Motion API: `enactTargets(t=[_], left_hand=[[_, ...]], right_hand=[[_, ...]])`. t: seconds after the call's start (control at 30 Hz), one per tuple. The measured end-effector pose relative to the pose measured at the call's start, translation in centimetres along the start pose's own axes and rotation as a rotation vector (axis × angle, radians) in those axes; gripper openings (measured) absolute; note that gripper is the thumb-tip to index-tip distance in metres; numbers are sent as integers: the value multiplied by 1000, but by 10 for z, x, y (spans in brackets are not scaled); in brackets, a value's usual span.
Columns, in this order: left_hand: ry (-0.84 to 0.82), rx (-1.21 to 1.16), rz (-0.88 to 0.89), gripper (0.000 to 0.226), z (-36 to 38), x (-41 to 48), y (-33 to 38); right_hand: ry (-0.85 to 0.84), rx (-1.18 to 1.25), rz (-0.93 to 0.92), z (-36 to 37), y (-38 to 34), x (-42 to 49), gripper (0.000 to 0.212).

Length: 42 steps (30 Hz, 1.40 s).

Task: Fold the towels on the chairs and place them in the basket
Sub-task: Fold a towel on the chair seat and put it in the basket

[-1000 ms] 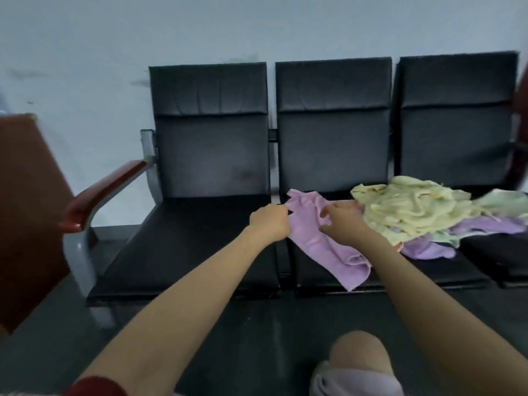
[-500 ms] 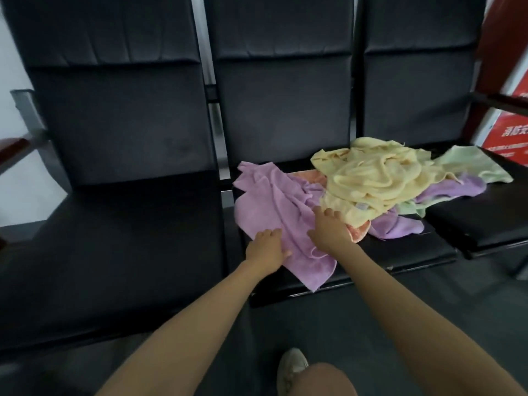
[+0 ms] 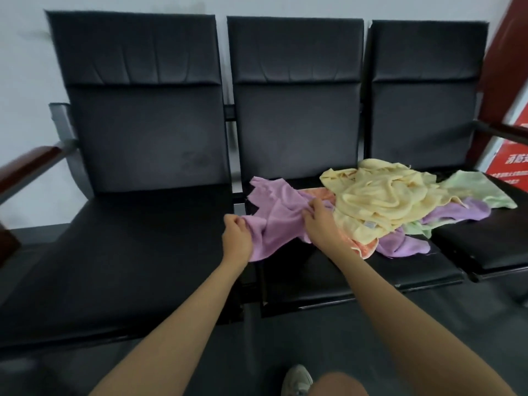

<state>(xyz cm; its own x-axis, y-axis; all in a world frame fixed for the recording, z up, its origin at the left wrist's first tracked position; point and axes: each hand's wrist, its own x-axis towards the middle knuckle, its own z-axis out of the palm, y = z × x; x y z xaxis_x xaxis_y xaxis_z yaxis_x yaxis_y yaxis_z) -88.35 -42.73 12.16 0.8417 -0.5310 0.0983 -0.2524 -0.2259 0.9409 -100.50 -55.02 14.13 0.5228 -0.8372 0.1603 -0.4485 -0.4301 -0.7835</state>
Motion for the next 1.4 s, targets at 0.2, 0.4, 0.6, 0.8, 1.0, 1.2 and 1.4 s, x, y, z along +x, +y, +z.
enactTargets(t=[0.2, 0.4, 0.6, 0.8, 1.0, 1.2, 1.4], left_hand=[[256, -122, 9, 13, -114, -2, 9], [518, -156, -86, 15, -220, -10, -36], [359, 131, -221, 42, -258, -12, -93], [-17, 461, -435, 41, -214, -23, -115], [-316, 823, 283, 17, -195, -12, -149], [-55, 519, 77, 13, -186, 5, -138], [332, 364, 54, 13, -204, 6, -124]], right_hand=[[-131, 142, -116, 43, -88, -28, 17], [-374, 209, -284, 127, -150, -82, 5], [-796, 56, -335, 186, -142, -101, 26], [-599, -426, -198, 189, -75, -69, 41], [-531, -433, -194, 185, -31, -46, 50], [-458, -582, -166, 174, -32, -33, 29], [-242, -36, -317, 178, -86, -52, 16]])
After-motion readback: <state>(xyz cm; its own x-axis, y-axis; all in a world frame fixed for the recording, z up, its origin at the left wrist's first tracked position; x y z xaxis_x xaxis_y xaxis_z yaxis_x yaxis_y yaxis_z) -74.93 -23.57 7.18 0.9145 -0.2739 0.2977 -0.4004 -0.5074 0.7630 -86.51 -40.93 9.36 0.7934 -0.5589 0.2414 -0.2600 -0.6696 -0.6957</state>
